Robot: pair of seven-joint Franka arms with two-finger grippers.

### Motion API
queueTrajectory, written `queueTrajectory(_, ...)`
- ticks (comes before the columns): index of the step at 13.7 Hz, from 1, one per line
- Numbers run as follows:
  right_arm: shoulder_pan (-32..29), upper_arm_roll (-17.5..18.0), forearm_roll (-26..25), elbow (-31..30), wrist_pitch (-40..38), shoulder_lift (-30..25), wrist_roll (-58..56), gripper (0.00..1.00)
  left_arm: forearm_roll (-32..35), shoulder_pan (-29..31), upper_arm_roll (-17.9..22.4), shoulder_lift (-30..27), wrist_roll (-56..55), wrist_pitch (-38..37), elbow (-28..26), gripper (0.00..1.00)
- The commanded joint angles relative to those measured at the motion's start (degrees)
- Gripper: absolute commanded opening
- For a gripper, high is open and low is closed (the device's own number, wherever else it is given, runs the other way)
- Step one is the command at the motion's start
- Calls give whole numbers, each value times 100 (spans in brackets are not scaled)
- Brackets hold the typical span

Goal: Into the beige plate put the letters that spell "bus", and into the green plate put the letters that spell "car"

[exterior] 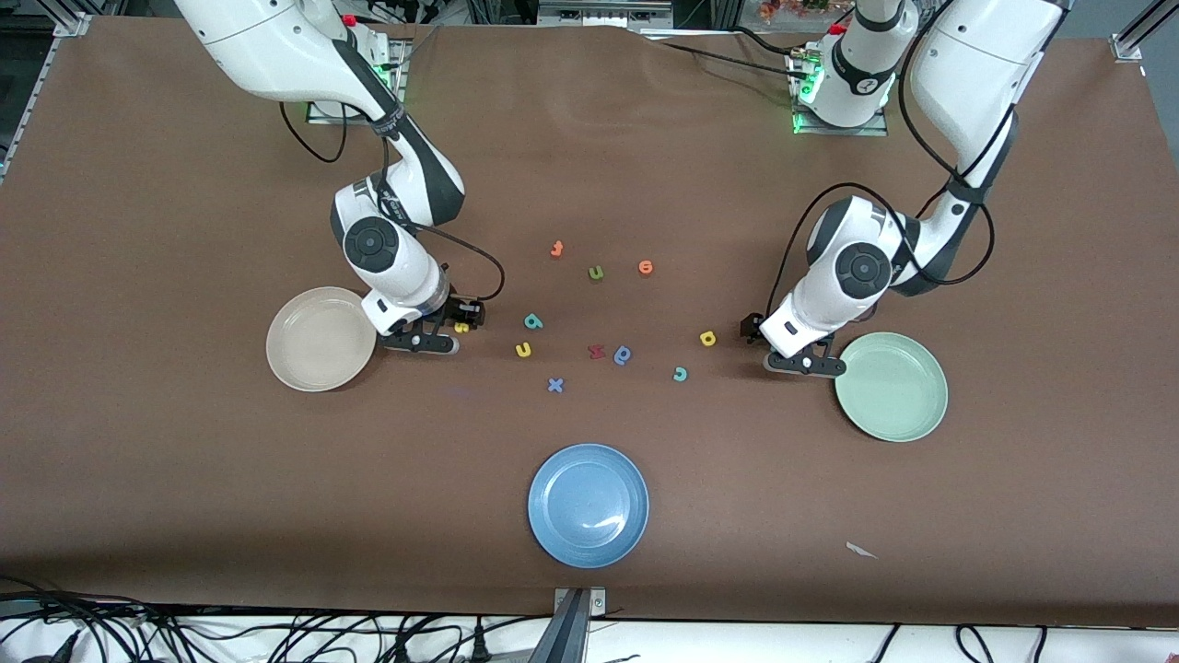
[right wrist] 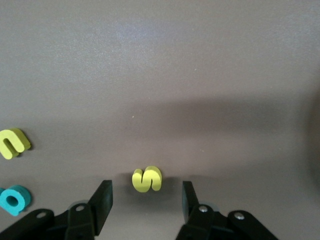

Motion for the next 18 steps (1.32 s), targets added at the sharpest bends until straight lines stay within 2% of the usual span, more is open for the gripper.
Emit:
queueTrajectory(1, -4, 4, -139, -64, 289, 97, 122, 63, 518, -22, 0, 67, -475, 56, 18, 91)
queueTrajectory(3, 14, 3, -131, -64, 299, 106, 122, 62, 528, -40, -9, 58, -572, -5, 9, 86)
queueTrajectory(5, 14, -5, -140, -64, 307, 132, 122, 52, 536, -66, -9, 49, -730, -23, -17, 77)
queueTrajectory(8, 23, -5, -148, -55, 457, 247, 113, 41, 536, -92, -9, 23, -774, -23, -44, 55)
queueTrajectory(10, 23, -5, -148, -38, 448, 221, 87, 20, 536, -92, -9, 32, -775, -23, -44, 41)
queueTrajectory(12, 23, -14, -157, -20, 422, 168, 52, 16, 536, -75, -9, 40, -766, -15, -18, 30)
queueTrajectory(14, 14, -119, -175, -11, 308, -42, -80, 16, 536, -57, -9, 67, -766, -15, 9, 22)
queueTrajectory(18, -4, -864, -175, 112, -789, -604, -1649, 16, 572, -40, 0, 67, -748, 20, 17, 12)
